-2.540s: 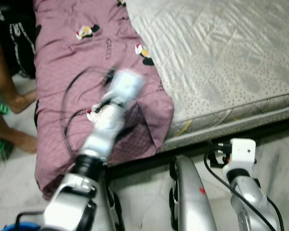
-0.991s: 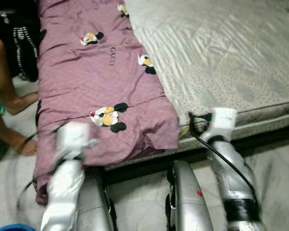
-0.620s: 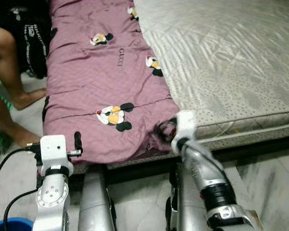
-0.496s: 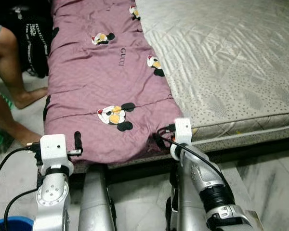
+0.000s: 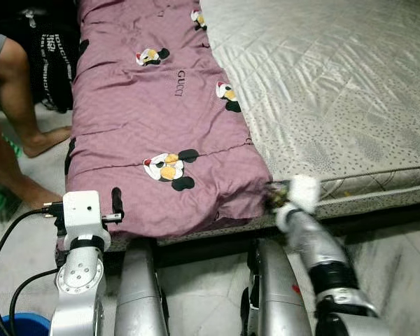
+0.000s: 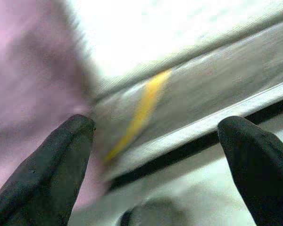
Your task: Clean up the room
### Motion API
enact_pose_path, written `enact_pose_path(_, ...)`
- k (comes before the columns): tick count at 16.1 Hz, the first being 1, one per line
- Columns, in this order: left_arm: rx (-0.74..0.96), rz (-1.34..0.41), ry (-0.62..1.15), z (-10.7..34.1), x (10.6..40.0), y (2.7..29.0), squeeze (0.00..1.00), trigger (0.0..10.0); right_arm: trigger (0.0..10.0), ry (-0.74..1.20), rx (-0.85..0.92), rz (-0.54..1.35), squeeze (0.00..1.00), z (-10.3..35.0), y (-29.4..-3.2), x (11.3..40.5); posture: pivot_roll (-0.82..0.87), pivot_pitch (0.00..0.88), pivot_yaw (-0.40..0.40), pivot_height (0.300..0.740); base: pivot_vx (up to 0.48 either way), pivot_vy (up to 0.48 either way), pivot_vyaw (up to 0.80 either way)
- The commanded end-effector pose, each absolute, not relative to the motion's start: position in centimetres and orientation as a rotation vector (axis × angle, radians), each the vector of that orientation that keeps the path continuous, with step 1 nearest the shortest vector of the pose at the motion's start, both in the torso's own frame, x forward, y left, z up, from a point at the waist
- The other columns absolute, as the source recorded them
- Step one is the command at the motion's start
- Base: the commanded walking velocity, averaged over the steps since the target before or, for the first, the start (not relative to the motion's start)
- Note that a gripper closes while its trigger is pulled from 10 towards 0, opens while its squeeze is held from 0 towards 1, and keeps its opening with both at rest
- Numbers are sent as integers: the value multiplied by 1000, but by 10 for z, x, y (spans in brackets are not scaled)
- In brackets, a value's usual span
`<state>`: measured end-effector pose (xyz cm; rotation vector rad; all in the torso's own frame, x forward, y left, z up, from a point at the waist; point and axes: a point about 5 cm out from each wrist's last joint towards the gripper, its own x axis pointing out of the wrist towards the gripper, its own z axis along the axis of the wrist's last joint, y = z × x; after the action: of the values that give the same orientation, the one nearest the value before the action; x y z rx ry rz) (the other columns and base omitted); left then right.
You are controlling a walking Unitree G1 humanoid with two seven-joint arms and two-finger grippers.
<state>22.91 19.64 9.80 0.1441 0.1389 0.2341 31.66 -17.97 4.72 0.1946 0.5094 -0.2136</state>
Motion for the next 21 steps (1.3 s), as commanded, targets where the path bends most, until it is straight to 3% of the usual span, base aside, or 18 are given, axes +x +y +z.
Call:
enact_pose_path(1, 147, 236, 160, 95, 229, 197, 0, 10000, 10000, 446, 195, -265, 0, 56, -189, 318, 37, 85, -6, 551, 0, 0, 0)
enact_pose_path(4, 148, 228, 165, 93, 231, 196, 0, 10000, 10000, 265, 168, -339, 0, 81, -210, 317, 15, 58, 5, 551, 0, 0, 0)
enact_pose_path(7, 117, 184, 119, 97, 237, 190, 0, 10000, 10000, 50, 96, -193, 0, 108, -202, 304, -7, 17, 19, 551, 0, 0, 0)
enact_pose_path(12, 88, 118, 71, 98, 249, 178, 0, 10000, 10000, -29, 50, -89, 0, 110, -182, 283, -36, 0, 36, 551, 0, 0, 0)
enact_pose_path(21, 79, 74, 18, 100, 264, 170, 0, 10000, 10000, -65, 56, -105, 0, 122, -186, 295, -48, 0, 39, 636, 0, 0, 0)
